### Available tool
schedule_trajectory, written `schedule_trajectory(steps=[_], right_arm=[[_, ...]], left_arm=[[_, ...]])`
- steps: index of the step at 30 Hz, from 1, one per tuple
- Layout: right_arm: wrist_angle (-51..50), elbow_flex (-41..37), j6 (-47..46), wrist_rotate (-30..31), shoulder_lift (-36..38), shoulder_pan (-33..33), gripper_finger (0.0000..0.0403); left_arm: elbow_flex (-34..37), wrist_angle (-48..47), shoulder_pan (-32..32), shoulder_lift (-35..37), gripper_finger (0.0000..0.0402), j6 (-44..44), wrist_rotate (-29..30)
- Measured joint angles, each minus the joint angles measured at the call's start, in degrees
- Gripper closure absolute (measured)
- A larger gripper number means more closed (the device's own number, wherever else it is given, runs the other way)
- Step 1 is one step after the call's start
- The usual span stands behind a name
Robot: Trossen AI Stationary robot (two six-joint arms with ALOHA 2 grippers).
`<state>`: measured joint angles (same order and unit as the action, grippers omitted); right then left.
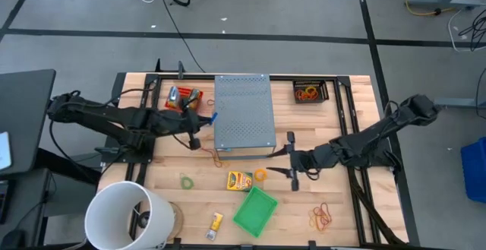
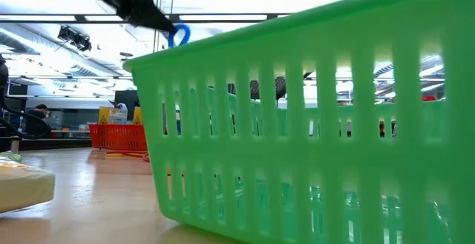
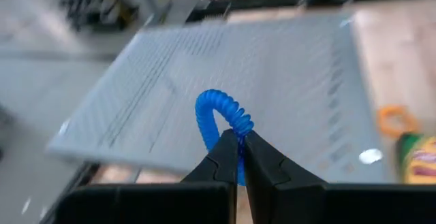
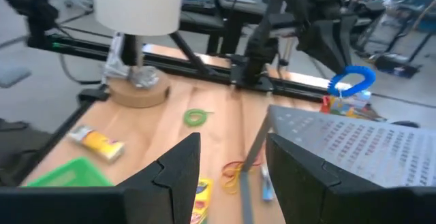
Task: Pick & Place Office Desk Supplies
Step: Put the blue spring keychain into the black basket
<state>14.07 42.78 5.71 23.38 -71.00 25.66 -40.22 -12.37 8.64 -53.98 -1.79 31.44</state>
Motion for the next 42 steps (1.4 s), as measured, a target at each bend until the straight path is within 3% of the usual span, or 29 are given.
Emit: schedule_trajectory(steps=[4, 11, 22, 34, 42], right_arm=[[8.65, -0.02, 3.8, -0.82, -4.03, -2.85, 0.0229], [24.87, -0.04, 8.54, -9.0, -9.41, -8.98, 0.0229], [26.61, -0.07, 5.22, -16.54, -11.51, -18.59, 0.0229], [28.31, -0.09, 3.12, -23.58, -11.52, -20.41, 0.0229], [27.28, -0.11, 2.3, -25.66, -11.52, -20.41, 0.0229]], left_arm=[[0.01, 7.43, 0.01, -0.29, 0.0393, -6.31, -7.7], [-0.01, 19.74, -0.95, -3.89, 0.0393, -14.47, -20.52], [-0.03, 35.54, -6.39, -11.76, 0.0393, -18.11, -44.46], [-0.01, 45.16, -10.66, -19.91, 0.0393, -16.69, -52.21], [-0.01, 47.3, -11.41, -21.28, 0.0393, -16.28, -52.93]])
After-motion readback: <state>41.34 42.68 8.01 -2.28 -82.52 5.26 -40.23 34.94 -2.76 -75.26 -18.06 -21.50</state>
